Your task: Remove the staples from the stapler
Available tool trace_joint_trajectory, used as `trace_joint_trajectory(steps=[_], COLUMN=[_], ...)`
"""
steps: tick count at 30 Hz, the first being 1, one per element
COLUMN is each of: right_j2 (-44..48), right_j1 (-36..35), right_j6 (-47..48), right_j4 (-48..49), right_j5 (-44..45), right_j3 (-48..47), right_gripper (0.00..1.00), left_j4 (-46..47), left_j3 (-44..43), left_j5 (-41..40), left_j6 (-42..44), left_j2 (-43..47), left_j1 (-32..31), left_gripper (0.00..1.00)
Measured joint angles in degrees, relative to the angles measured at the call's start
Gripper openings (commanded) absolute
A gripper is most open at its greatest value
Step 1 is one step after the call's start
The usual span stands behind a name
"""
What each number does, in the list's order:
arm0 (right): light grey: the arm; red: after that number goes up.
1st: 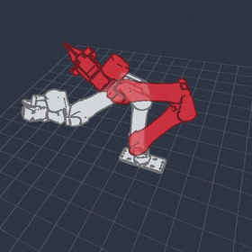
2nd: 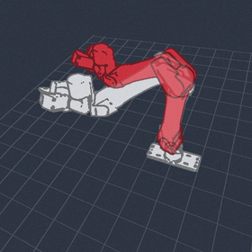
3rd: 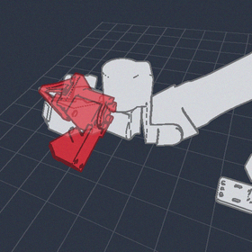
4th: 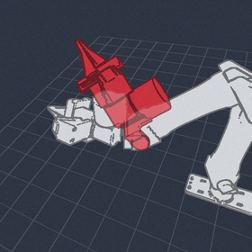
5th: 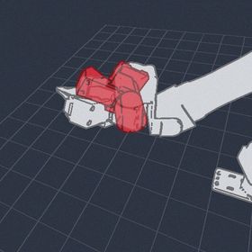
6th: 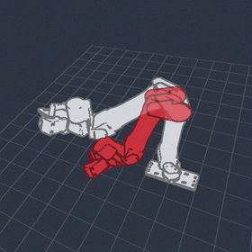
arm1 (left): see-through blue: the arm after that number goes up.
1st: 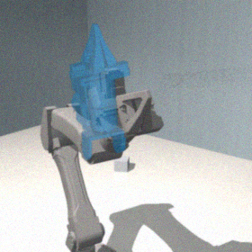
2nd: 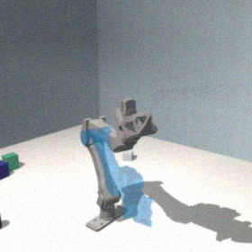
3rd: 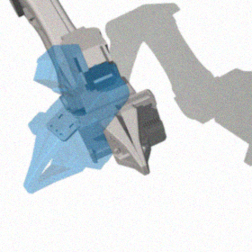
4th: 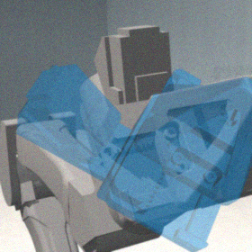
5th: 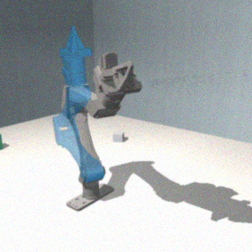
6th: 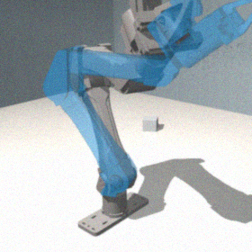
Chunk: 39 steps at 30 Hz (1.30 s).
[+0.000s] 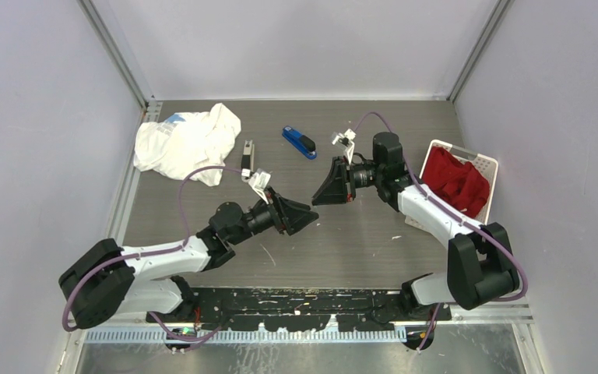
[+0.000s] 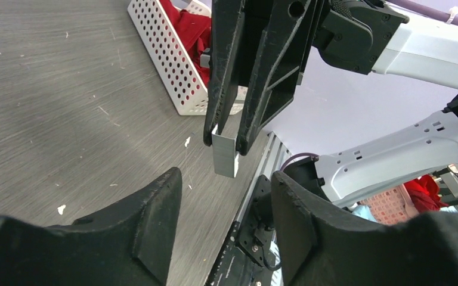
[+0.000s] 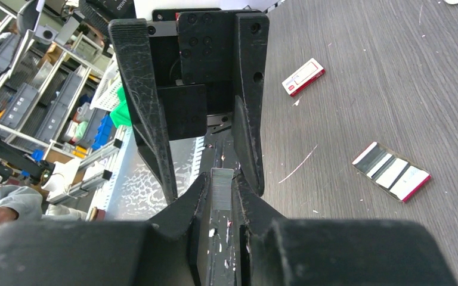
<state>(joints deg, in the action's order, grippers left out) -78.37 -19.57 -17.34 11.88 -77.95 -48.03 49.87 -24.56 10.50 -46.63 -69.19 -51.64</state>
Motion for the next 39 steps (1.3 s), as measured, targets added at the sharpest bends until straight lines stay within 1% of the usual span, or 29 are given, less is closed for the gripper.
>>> trace_joint_trajectory(steps=[3, 5, 9, 14, 18, 23, 28, 32, 35, 36, 39], right_j2=[0.02, 0.02, 0.02, 0.02, 0.02, 0.02, 0.02, 0.02, 0.02, 0.02, 0.02], right_j1=[-0.28, -0.39, -0.59, -0.83, -0.85, -0.94, -0.87, -0.87, -0.87, -0.87, -0.94], right_j6=[-0.39, -0.57, -0.72, -0.83, -0.83, -1.05, -1.31, -1.27, -1.2, -0.98, 0.17], right_j4=[0.5, 0.57, 0.59, 0.66, 0.76, 0.98, 1.25, 1.31, 1.31, 1.29, 0.37], right_j5=[-0.35, -0.44, -0.72, -0.81, -0.76, -0.79, -1.07, -1.09, -1.07, -0.98, -0.94], right_j3=[0.04, 0.04, 0.04, 0.04, 0.09, 0.09, 0.09, 0.09, 0.13, 0.13, 0.13], right_gripper=[0.08, 0.08, 0.08, 0.08, 0.08, 0.09, 0.12, 0.23, 0.36, 0.45, 0.57], left_j4=[0.7, 0.96, 2.19, 4.31, 4.94, 5.11, 4.79, 4.76, 4.66, 4.52, 3.08], left_j3=[-0.28, -0.63, -1.18, -2.03, -2.16, -2.16, -2.16, -2.16, -2.16, -2.16, -1.99], left_j5=[0.0, 0.02, 0.07, 0.76, 1.6, 2.03, 2.16, 2.14, 2.14, 2.12, 2.01], left_j6=[-0.44, -0.74, -1.16, -1.46, -2.01, -2.08, -1.92, -1.6, -1.11, -1.03, -0.72], left_j2=[-0.83, -1.2, -2.25, -4.61, -5.68, -5.7, -5.7, -5.7, -5.68, -5.68, -5.05], left_j1=[-0.02, 0.0, -0.02, -0.02, -0.07, -0.11, -0.11, -0.11, -0.11, -0.11, -0.11], left_gripper=[0.49, 0.49, 0.4, 0.31, 0.27, 0.16, 0.07, 0.03, 0.02, 0.02, 0.02])
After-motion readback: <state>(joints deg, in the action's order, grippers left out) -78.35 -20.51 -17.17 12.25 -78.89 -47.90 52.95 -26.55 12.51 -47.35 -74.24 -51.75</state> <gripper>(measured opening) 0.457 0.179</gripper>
